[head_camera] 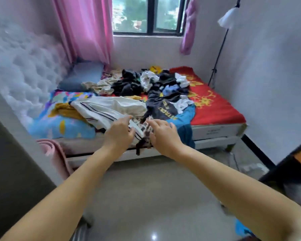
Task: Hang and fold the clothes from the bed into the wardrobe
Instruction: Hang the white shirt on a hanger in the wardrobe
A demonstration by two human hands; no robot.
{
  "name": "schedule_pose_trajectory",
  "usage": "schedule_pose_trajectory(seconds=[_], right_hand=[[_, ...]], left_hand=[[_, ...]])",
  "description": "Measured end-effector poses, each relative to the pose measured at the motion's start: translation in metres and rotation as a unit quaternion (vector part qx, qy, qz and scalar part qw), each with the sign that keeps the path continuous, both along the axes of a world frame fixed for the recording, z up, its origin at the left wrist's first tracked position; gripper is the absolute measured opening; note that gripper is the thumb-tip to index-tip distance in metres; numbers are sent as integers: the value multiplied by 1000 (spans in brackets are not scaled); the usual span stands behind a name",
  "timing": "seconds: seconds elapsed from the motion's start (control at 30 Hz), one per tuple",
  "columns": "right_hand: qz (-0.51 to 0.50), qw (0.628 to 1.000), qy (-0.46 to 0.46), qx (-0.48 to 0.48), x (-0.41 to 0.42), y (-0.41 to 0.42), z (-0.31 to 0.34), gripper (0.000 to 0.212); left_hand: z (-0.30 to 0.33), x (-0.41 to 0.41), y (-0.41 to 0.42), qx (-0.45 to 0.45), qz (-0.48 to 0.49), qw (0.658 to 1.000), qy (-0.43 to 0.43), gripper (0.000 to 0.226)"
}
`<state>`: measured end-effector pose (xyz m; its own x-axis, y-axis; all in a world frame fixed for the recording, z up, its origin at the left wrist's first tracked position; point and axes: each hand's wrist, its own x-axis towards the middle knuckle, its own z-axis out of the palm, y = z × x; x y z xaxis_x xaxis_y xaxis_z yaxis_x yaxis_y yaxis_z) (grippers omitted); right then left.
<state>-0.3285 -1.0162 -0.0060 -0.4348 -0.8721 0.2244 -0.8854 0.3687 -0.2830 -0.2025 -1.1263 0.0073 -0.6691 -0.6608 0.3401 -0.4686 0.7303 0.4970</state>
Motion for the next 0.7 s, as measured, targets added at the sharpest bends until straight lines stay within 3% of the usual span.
schedule_pose_trajectory(seconds=[0.27,0.5,0.7], right_hand=[[-258,965,-29,41,-120,240,-28,50],[-452,890,-35,39,-121,431,-35,48],[-604,794,-52,35,-75,561,-33,46]], left_hand=[[-41,-182,191,-6,-241,967,-82,46],[-61,-252,358,-34,-449,882,-139,46],[-80,-256,472,-48,-584,801,-122,42]])
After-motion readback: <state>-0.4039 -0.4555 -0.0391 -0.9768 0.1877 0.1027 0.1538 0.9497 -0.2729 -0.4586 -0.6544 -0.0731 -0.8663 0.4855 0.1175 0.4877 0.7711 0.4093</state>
